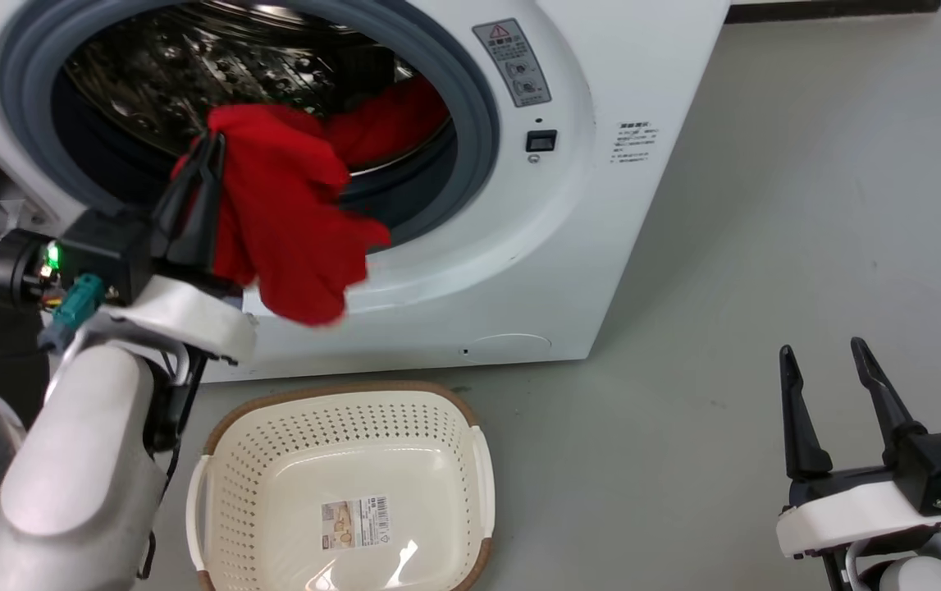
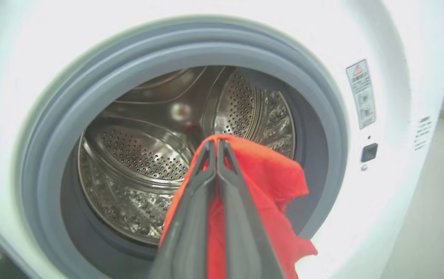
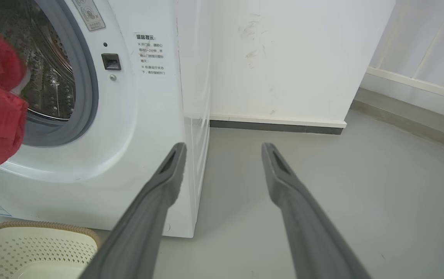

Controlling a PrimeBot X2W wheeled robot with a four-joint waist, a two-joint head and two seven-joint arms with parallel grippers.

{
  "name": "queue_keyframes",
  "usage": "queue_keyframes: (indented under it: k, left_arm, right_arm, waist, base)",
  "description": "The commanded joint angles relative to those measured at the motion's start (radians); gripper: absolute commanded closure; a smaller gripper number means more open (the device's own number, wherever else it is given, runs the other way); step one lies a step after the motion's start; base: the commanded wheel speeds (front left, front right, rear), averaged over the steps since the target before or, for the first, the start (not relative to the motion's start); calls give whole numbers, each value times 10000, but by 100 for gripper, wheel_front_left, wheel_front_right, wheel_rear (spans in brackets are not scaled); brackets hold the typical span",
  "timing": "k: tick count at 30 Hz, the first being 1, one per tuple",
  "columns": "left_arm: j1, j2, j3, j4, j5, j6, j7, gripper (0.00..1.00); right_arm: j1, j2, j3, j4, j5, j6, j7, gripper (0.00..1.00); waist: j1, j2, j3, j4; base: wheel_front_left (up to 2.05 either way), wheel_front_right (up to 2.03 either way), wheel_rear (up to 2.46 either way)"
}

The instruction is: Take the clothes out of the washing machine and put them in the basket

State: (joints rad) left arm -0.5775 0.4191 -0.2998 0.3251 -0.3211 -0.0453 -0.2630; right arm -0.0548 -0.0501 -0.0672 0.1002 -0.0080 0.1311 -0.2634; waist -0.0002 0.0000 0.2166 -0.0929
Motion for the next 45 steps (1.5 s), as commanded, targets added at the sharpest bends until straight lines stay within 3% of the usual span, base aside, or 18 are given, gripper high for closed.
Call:
queue_keyframes:
  k: [1, 10, 15, 20, 31, 39, 45]
  left_arm:
    - [209, -11, 25, -247, -10, -17, -27, 100]
    - [2006, 97, -270, -1665, -284, -46, 359, 100]
    - [2801, -25, -692, -1475, -512, -173, 722, 100]
    - [2984, -84, -1325, -245, -187, -342, 724, 100]
    - [1674, -890, -1711, 3746, -145, -585, 106, 100]
    - [332, -1205, -1520, 6028, -76, -583, -30, 100]
    - [-332, -1231, -1192, 6719, 32, -434, -33, 100]
  right_arm:
    - [157, -3, 23, -9, -103, -7, -21, 0]
    - [374, -5, -154, 11, -31, -7, -21, 0]
    - [215, -5, -159, -64, -28, -7, -21, 0]
    - [22, -5, -69, -90, -127, -7, -21, 0]
    - [-536, -6, -37, -418, -266, -7, -21, 0]
    - [-780, -2, -162, -919, -252, -7, -21, 0]
    - [-944, -2, -257, -1201, -221, -7, -21, 0]
  waist:
    - [2, 0, -117, 138]
    - [2, 0, -359, 596]
    - [2, 0, -57, 643]
    - [2, 0, 458, 500]
    - [2, 0, 2080, -272]
    - [2, 0, 3533, -798]
    - [2, 0, 4419, -1088]
  base:
    - [0, 0, 0]
    - [0, 0, 0]
    - [0, 0, 0]
    - [0, 0, 0]
    - [0, 0, 0]
    - [0, 0, 0]
    - [0, 0, 0]
